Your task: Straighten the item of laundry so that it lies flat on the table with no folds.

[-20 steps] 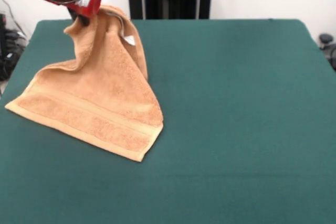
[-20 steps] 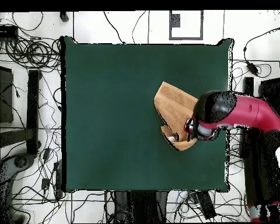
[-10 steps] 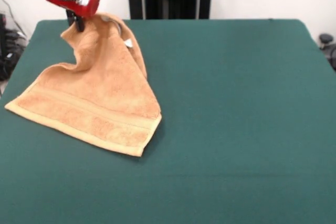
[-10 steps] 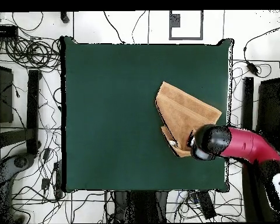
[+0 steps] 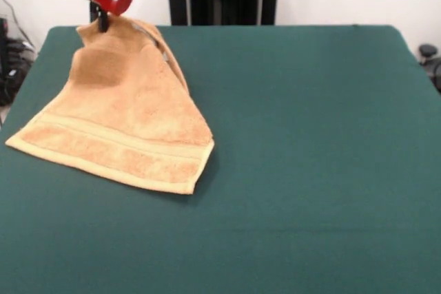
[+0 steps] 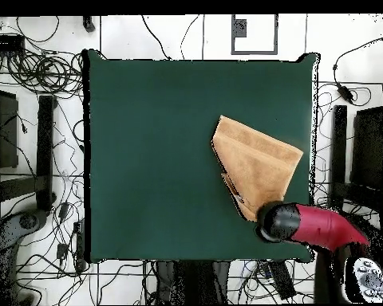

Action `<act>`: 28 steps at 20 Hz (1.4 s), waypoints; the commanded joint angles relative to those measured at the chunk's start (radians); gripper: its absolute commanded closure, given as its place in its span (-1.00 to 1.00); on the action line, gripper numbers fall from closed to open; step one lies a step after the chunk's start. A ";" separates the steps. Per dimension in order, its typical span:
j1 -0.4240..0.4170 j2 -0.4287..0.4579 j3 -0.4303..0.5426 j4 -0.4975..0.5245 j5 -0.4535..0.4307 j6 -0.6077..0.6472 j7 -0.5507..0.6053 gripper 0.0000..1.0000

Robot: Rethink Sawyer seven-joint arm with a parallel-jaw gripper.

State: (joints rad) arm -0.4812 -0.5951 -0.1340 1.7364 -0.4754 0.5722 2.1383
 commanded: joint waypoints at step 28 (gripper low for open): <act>0.597 0.685 -0.628 -0.021 0.414 -0.560 0.965 1.00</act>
State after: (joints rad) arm 0.1040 -0.0429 -0.7315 1.7734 -0.1705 0.1078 2.9004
